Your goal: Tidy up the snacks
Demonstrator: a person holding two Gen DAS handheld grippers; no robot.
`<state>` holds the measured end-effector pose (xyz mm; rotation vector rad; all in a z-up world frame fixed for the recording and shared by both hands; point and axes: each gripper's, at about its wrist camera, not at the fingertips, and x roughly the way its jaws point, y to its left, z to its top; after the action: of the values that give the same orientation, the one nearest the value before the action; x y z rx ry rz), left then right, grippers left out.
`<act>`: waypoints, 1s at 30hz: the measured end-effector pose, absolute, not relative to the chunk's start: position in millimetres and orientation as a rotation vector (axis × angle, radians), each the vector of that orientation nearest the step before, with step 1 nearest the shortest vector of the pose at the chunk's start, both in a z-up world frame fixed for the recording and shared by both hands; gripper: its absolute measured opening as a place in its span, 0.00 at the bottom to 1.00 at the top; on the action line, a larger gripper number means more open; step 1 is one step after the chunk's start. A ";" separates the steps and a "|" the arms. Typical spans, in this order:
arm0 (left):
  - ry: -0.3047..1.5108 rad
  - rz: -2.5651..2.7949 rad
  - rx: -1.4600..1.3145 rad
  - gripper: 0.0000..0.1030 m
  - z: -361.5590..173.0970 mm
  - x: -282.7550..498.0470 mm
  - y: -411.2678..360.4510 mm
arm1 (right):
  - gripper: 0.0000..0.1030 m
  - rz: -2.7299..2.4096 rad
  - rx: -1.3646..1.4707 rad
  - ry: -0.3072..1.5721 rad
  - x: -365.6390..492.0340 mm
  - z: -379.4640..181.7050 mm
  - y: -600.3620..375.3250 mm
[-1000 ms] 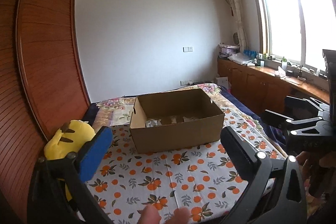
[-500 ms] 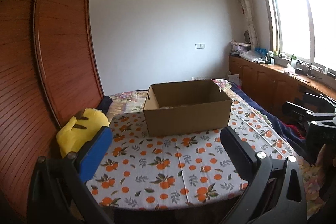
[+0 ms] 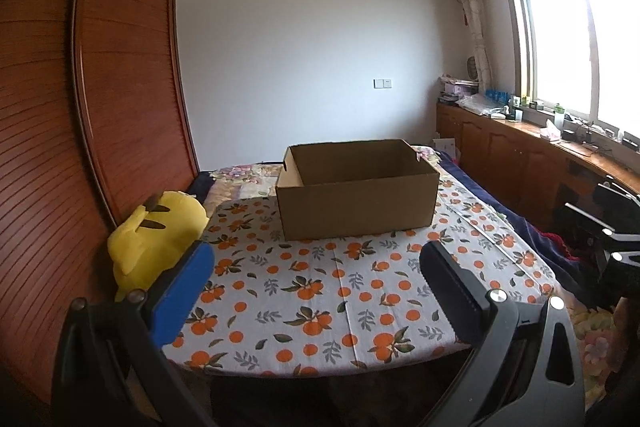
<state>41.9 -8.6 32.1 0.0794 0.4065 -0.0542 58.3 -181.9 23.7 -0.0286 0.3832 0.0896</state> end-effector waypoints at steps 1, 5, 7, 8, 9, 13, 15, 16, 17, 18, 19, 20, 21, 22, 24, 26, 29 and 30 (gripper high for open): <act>0.409 -0.055 0.082 1.00 27.1 42.0 -9.4 | 1.00 0.088 -0.025 0.381 56.7 21.7 -182.1; 0.430 -0.048 0.087 1.00 14.8 43.5 -10.2 | 1.00 0.067 -0.019 0.378 54.8 10.1 -183.9; 0.433 -0.044 0.088 1.00 9.2 42.4 -9.3 | 1.00 0.057 -0.015 0.388 56.3 3.2 -186.7; 0.432 -0.040 0.089 1.00 8.1 41.8 -9.2 | 1.00 0.053 -0.012 0.395 57.6 0.0 -188.1; 0.429 -0.032 0.093 1.00 6.3 40.7 -9.1 | 1.00 0.050 -0.009 0.402 59.3 -2.3 -189.9; 0.430 -0.032 0.084 1.00 3.2 38.0 -6.0 | 1.00 0.038 0.003 0.425 63.1 -10.8 -196.3; 0.429 -0.030 0.079 1.00 2.5 37.9 -3.5 | 1.00 0.034 0.004 0.430 63.4 -12.4 -198.5; 0.430 -0.031 0.076 1.00 2.3 37.7 -2.9 | 1.00 0.033 0.004 0.430 63.3 -12.8 -198.6; 0.431 -0.032 0.072 1.00 2.5 38.1 -1.5 | 1.00 0.034 0.003 0.431 62.9 -12.8 -198.8; 0.431 -0.031 0.068 1.00 2.8 38.0 -0.9 | 1.00 0.035 0.001 0.431 63.0 -12.9 -198.5; 0.430 -0.031 0.066 1.00 3.2 37.8 -0.5 | 1.00 0.035 -0.001 0.431 62.8 -12.7 -197.8; 0.429 -0.031 0.067 1.00 3.1 38.2 -0.4 | 1.00 0.036 -0.004 0.429 62.5 -12.4 -197.5; 0.427 -0.028 0.067 1.00 3.4 37.9 -0.3 | 1.00 0.036 -0.007 0.427 61.9 -12.0 -196.5; 0.426 -0.027 0.067 1.00 3.2 37.8 -0.3 | 1.00 0.036 -0.010 0.426 61.7 -11.7 -195.7; 0.426 -0.027 0.063 1.00 3.0 37.6 0.6 | 1.00 0.037 -0.014 0.425 61.9 -11.6 -195.1; 0.424 -0.025 0.058 1.00 3.2 37.3 0.7 | 1.00 0.037 -0.012 0.426 62.1 -11.5 -194.9; 0.424 -0.027 0.059 1.00 3.2 37.3 1.0 | 1.00 0.038 -0.012 0.426 61.6 -11.3 -194.0; 0.423 -0.028 0.059 1.00 3.3 37.3 1.3 | 1.00 0.039 -0.012 0.426 61.6 -11.2 -194.1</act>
<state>37.3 1.3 3.3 0.0586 0.4226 -0.0278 61.6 -194.1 -11.2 -0.0122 0.4259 0.0389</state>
